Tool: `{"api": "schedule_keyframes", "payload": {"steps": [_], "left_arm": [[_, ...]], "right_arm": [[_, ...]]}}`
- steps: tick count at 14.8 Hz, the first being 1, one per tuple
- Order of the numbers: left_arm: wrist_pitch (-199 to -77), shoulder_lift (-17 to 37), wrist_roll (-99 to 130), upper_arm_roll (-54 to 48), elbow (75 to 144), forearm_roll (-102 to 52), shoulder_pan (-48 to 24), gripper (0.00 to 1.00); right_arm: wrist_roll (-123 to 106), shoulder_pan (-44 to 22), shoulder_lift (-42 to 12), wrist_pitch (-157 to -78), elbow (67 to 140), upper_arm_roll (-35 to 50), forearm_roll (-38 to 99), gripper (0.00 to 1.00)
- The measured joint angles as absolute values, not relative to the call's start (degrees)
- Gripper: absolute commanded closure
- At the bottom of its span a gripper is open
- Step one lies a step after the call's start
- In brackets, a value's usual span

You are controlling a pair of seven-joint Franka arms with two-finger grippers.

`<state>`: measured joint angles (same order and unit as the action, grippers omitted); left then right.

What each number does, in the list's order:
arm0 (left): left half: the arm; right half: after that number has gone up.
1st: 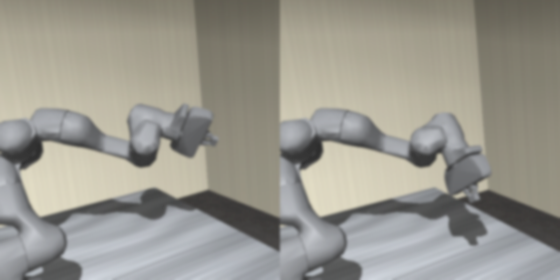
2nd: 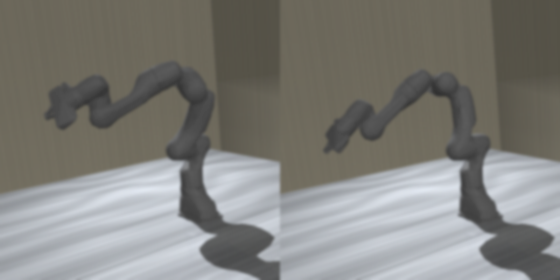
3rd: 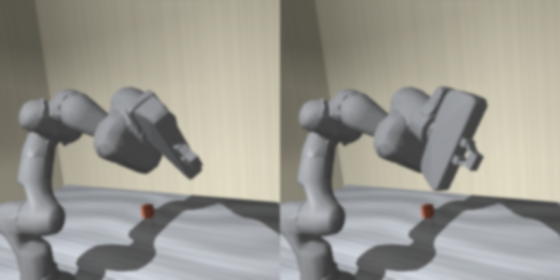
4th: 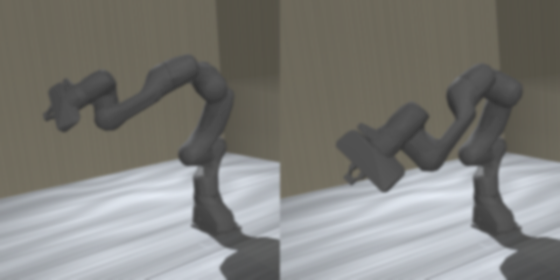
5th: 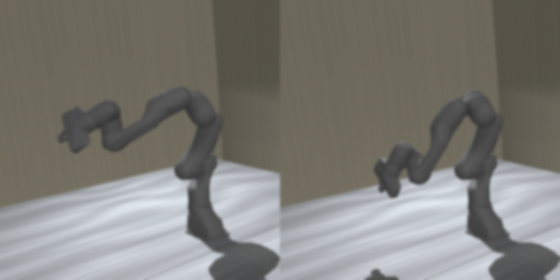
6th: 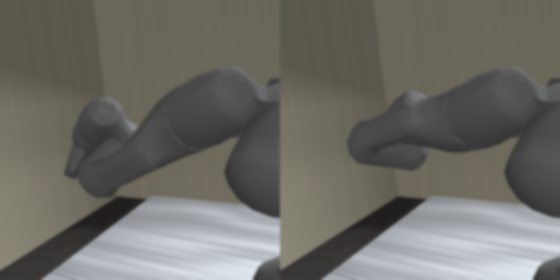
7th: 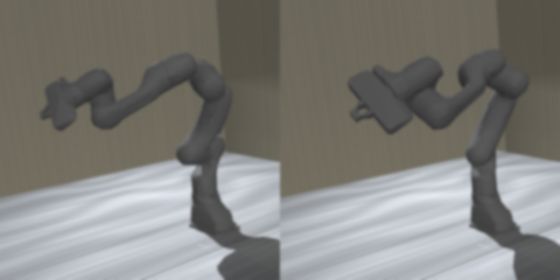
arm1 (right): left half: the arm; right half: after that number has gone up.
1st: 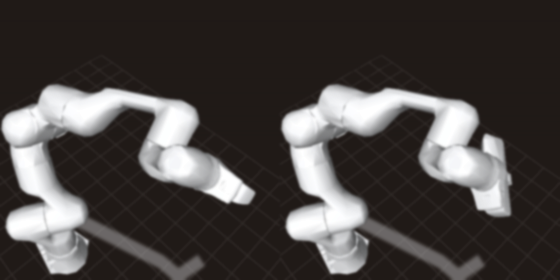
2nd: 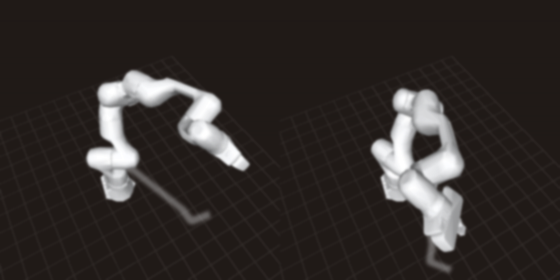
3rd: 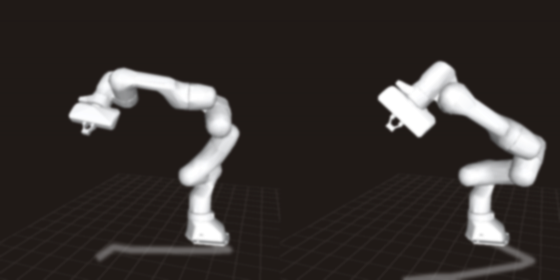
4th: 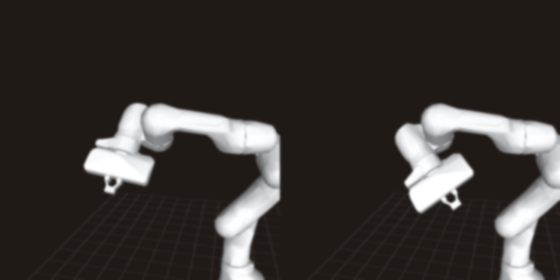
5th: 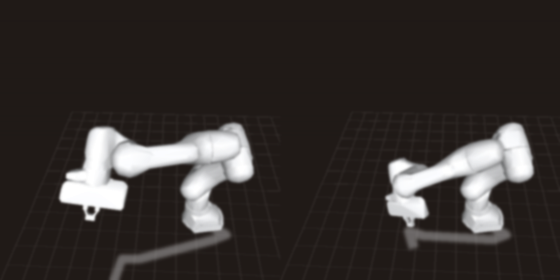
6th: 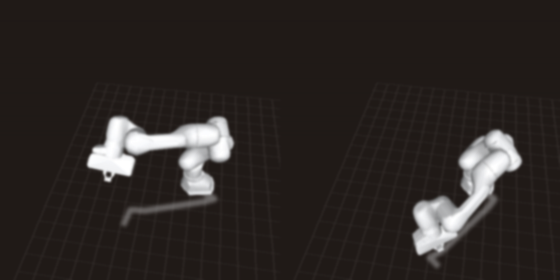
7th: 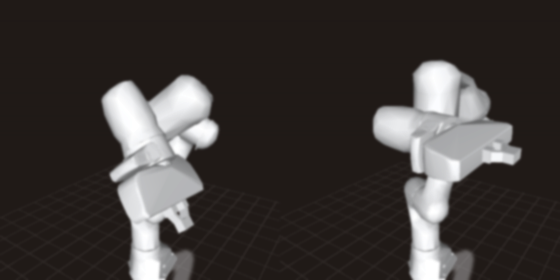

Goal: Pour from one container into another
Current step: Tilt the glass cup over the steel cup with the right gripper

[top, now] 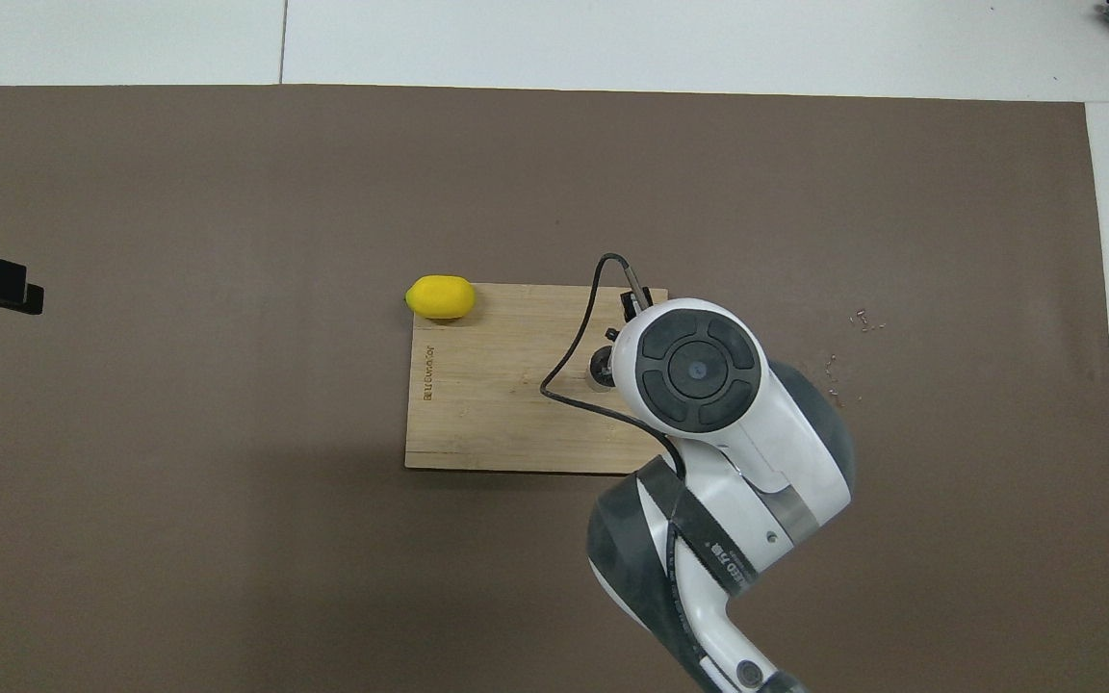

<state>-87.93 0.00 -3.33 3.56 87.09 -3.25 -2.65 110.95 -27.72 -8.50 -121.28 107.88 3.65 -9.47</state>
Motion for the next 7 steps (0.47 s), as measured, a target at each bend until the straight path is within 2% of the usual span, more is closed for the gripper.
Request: {"api": "schedule_keyframes", "payload": {"steps": [7], "left_arm": [[-87.9, -0.1, -3.3, 2.1, 86.5, -3.2, -1.8, 0.00]], "right_arm": [[106.1, -23.1, -8.6, -121.9, 108.0, 3.6, 2.4, 1.00]]}}
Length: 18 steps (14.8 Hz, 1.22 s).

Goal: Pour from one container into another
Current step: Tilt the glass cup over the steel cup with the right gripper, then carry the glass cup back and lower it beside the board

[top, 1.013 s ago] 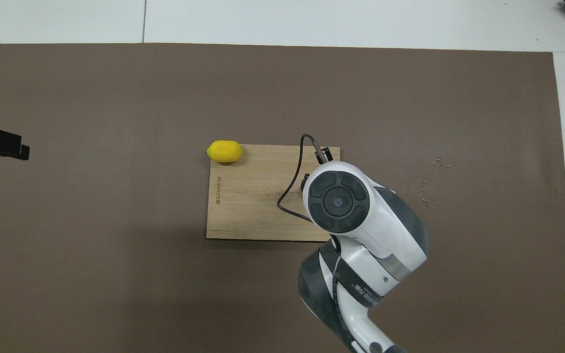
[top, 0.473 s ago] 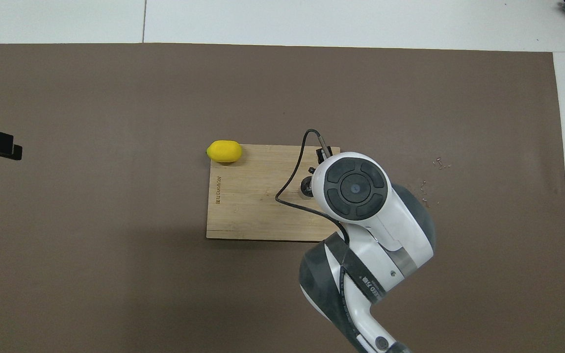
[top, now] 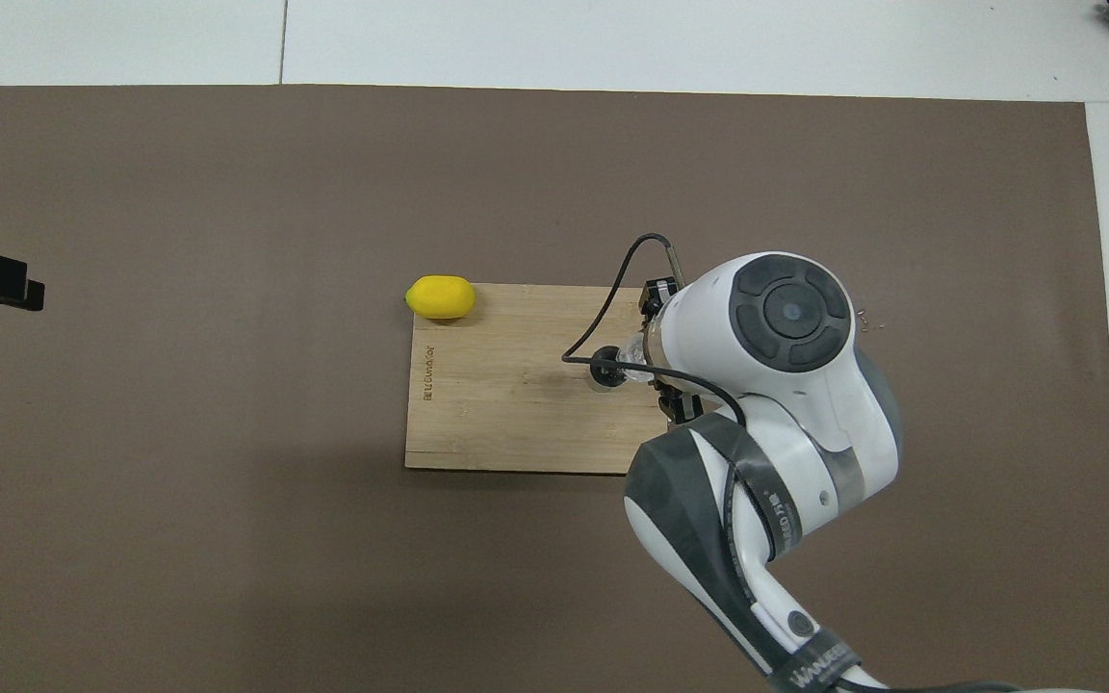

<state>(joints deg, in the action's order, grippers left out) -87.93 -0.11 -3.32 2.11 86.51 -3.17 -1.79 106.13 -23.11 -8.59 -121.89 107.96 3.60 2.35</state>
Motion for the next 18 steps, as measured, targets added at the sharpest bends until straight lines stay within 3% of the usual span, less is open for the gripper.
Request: {"api": "schedule_keyframes", "payload": {"steps": [5, 11, 18], "left_arm": [[-87.9, -0.3, -3.3, 2.2, 86.5, -3.2, -1.7, 0.00], [-87.9, -0.4, -3.3, 1.8, 86.5, 1.1, -1.7, 0.00], [-87.8, -0.7, -3.3, 1.6, 86.5, 1.1, -1.7, 0.00]], "right_arm": [[95.9, -17.1, -8.8, -122.4, 109.2, 3.4, 18.0, 1.00], [76.3, -3.6, -10.2, -122.4, 113.7, 3.1, 34.3, 1.00], [65.5, 5.3, -14.6, -122.3, 115.5, 3.2, 38.1, 1.00]]}}
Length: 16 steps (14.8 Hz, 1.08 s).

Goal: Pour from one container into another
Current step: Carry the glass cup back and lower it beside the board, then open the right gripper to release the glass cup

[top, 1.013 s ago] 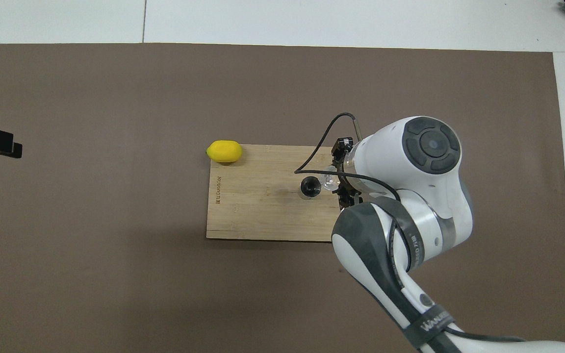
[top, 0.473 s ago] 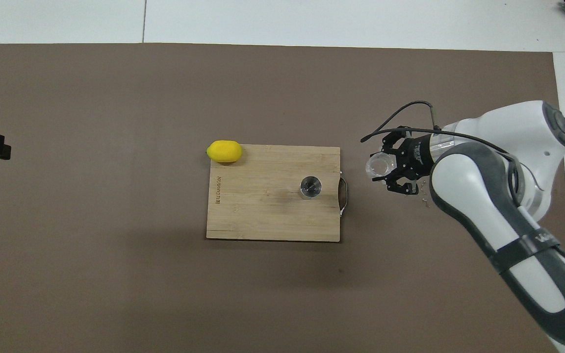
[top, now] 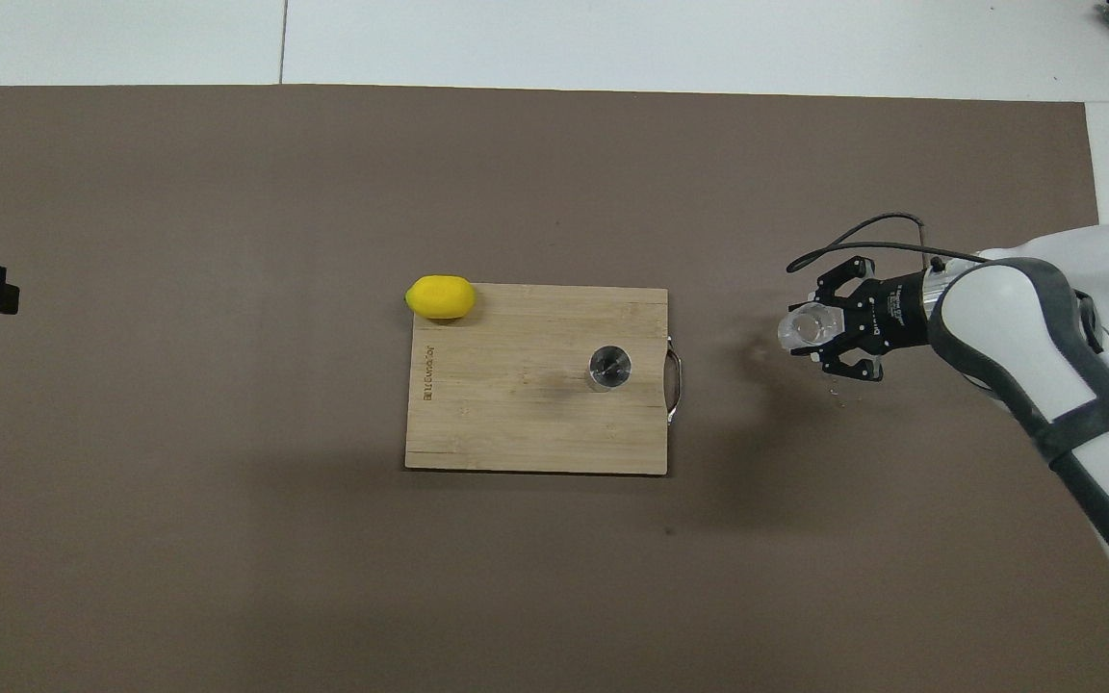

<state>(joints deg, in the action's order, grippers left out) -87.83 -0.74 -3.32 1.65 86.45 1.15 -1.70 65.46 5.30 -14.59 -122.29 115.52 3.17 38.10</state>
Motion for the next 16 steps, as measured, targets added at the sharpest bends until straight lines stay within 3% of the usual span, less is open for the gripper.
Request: {"api": "schedule_keyframes", "payload": {"steps": [8, 9, 10, 11, 16], "left_arm": [[-87.8, -0.8, -3.3, 1.2, 86.5, 1.1, -1.7, 0.00], [-87.8, -0.8, -3.3, 1.2, 86.5, 1.1, -1.7, 0.00], [-87.7, -0.8, -3.3, 1.2, 86.5, 1.1, -1.7, 0.00], [-87.7, -0.8, -3.3, 1.2, 86.5, 1.1, -1.7, 0.00], [-87.6, -0.9, -3.3, 1.2, 86.5, 1.1, -1.7, 0.00]], "right_arm": [[53.9, 12.5, -19.7, -120.1, 116.2, 3.2, 40.1, 1.00], [53.9, 12.6, -19.8, -120.0, 116.3, 3.2, 40.4, 0.51], [53.9, 12.6, -19.8, -120.0, 116.3, 3.2, 40.9, 0.11], [53.9, 12.7, -19.7, -120.1, 116.5, 3.2, 41.3, 0.01], [53.8, 13.1, -18.5, -120.2, 117.4, 3.2, 41.4, 0.00]]}}
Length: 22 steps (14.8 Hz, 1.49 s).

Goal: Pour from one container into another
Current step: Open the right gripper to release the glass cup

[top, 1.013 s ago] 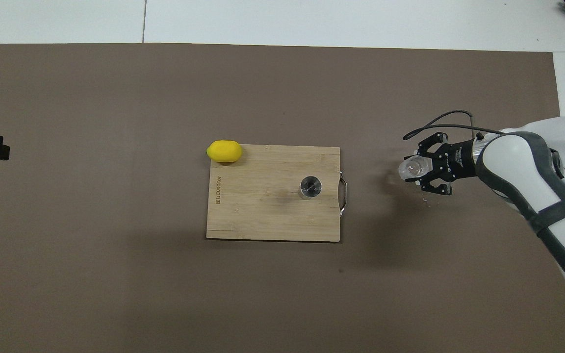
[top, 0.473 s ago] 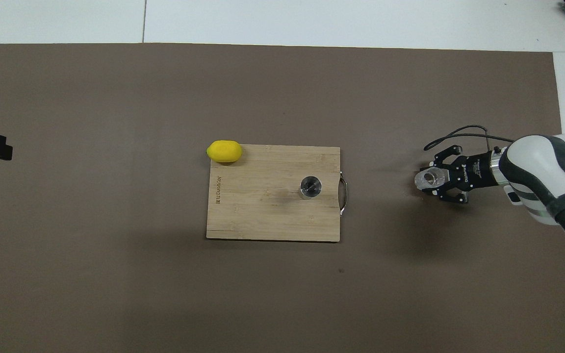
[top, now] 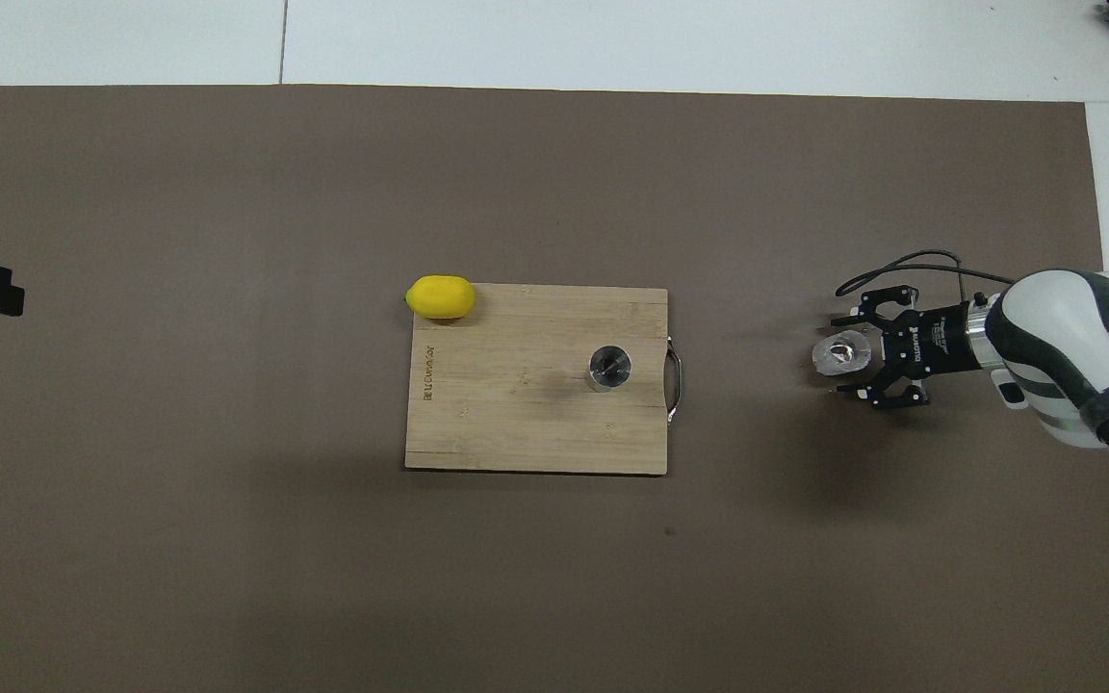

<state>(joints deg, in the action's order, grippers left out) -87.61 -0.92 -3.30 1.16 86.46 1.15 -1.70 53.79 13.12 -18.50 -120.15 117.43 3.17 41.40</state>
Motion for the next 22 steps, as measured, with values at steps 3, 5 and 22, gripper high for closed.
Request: {"api": "schedule_keyframes", "payload": {"steps": [3, 5, 22], "left_arm": [[-87.3, -0.9, -3.3, 1.2, 86.5, 1.1, -1.7, 0.00], [-87.1, -0.9, -3.3, 1.1, 86.5, 1.0, -1.7, 0.00], [-87.0, -0.9, -3.3, 1.1, 86.5, 0.7, -1.7, 0.00]], "right_arm": [[53.7, 13.1, -14.8, -120.1, 118.1, 3.2, 41.4, 0.00], [53.5, 13.1, -11.7, -120.1, 118.6, 3.2, 39.9, 0.00], [21.7, 1.8, -2.3, -112.7, 109.0, 4.1, 0.8, 0.00]]}}
